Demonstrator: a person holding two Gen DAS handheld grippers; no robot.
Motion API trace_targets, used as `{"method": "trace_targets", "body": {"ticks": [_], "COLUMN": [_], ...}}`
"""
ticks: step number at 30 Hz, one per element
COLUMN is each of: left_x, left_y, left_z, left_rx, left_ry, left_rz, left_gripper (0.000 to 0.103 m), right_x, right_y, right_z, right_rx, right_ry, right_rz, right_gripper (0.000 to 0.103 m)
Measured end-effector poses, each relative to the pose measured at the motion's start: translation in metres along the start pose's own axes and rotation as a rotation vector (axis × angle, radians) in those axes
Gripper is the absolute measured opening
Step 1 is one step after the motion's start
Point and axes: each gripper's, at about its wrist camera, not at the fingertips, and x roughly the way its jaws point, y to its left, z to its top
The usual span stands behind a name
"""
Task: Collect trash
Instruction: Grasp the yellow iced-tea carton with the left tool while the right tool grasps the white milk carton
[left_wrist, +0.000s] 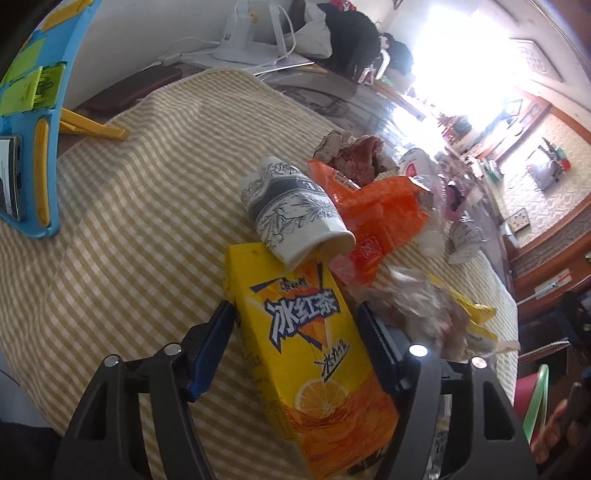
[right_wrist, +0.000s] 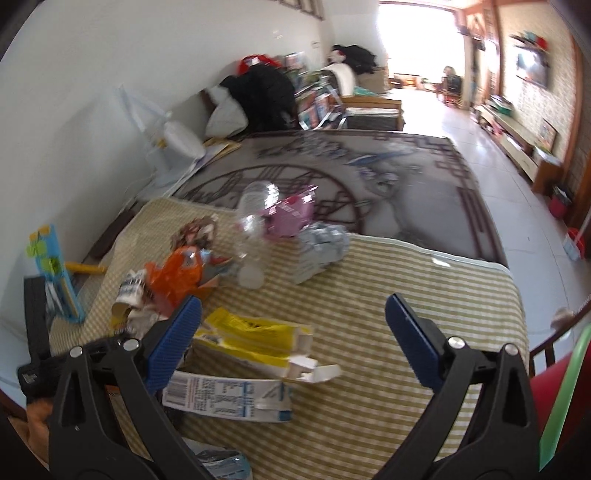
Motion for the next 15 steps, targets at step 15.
{"method": "trace_targets", "body": {"ticks": [15], "left_x": [-0.029], "left_y": [-0.001], "left_z": [-0.014], "left_rx": [0.114], "left_ry": [-0.06], "left_rz": [-0.09], "left_gripper": [0.064], "right_x": [0.019], "right_y": [0.072], "right_z": [-0.023], "right_rx": [-0.504], "right_ry": [0.272], "right_rz": [-0.023], "right_gripper": [0.098]}}
